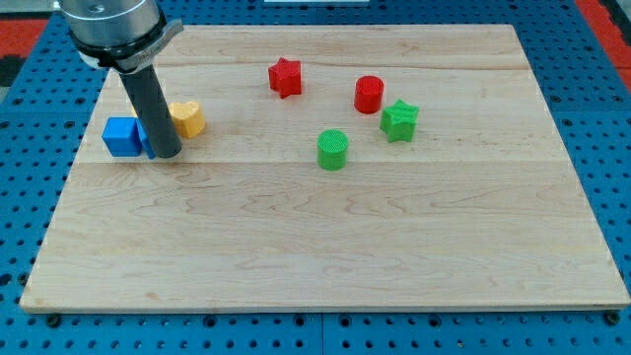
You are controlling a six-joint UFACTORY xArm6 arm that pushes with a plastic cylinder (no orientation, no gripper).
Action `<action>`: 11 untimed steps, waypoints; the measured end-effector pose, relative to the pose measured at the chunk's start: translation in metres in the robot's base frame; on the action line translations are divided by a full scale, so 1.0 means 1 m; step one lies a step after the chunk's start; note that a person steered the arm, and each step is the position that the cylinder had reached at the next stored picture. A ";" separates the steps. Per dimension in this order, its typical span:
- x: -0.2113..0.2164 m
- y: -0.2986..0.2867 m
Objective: Move your arm to the green circle
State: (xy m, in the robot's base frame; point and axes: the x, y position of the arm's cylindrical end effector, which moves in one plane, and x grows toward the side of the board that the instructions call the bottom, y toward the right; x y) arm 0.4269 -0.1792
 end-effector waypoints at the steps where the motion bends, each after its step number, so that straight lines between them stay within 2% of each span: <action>1: 0.009 0.004; 2: 0.017 0.028; 4: 0.019 0.033; 5: 0.063 0.035; 8: 0.066 0.035; 10: 0.065 0.130; 11: 0.049 0.165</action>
